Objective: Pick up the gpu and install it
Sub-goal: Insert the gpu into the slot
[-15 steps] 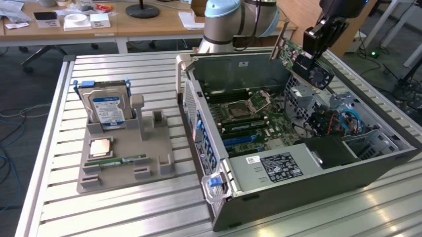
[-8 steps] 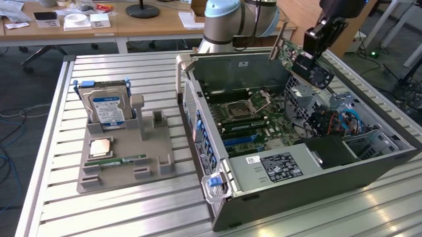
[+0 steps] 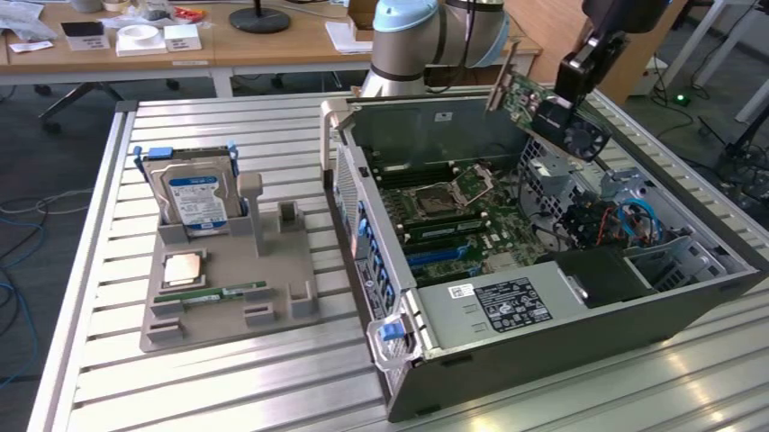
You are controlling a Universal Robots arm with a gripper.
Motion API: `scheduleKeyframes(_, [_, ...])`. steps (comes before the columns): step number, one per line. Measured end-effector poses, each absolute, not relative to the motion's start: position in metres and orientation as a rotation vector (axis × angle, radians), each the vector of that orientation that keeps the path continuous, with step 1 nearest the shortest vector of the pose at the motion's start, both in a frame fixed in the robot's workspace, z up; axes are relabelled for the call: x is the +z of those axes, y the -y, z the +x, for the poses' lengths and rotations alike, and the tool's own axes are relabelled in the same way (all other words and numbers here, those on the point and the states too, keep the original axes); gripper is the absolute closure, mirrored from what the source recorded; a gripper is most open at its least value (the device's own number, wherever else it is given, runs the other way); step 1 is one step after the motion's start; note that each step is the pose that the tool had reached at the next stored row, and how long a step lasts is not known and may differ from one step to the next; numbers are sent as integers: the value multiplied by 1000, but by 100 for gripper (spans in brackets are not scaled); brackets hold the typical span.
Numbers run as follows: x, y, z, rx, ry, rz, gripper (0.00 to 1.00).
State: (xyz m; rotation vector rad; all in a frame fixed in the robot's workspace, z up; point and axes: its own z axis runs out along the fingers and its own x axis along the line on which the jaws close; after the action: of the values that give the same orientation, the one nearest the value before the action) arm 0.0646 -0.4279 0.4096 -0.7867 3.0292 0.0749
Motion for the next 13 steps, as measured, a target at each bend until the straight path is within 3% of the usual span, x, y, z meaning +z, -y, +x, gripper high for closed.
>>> scheduleKeyframes(13, [409, 428, 65, 76, -2953, -1048, 74])
